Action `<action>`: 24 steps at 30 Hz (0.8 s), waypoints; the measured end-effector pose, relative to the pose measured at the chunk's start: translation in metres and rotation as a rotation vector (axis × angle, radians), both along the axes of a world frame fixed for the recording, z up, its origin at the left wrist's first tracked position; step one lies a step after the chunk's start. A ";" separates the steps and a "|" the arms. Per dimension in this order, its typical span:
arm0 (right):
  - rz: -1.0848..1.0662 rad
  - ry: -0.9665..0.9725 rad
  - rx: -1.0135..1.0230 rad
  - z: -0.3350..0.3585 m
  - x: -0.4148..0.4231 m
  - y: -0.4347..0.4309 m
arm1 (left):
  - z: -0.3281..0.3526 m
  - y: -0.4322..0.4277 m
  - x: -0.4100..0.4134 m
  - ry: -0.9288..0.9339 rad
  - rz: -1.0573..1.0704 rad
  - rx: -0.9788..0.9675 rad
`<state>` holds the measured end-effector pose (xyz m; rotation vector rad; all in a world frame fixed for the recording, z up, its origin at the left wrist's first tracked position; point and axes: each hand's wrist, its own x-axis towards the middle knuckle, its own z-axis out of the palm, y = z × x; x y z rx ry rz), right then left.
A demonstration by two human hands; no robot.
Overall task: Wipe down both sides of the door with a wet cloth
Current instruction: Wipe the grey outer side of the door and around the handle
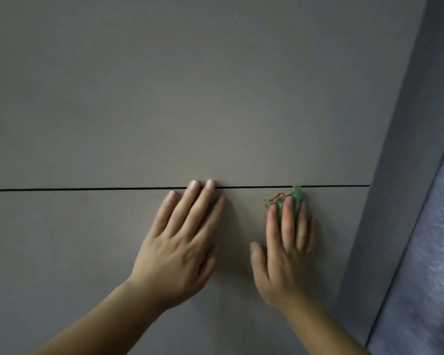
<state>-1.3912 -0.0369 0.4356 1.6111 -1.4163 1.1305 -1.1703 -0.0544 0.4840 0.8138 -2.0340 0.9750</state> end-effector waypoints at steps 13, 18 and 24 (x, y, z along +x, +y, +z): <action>0.122 0.211 -0.015 0.046 0.159 -0.014 | -0.051 -0.001 0.143 0.216 0.203 0.052; -0.033 -0.079 -0.094 0.079 0.139 -0.018 | -0.055 -0.001 0.173 0.273 0.213 0.089; 0.089 0.193 -0.038 0.054 0.254 -0.023 | -0.060 -0.001 0.218 0.460 0.293 0.154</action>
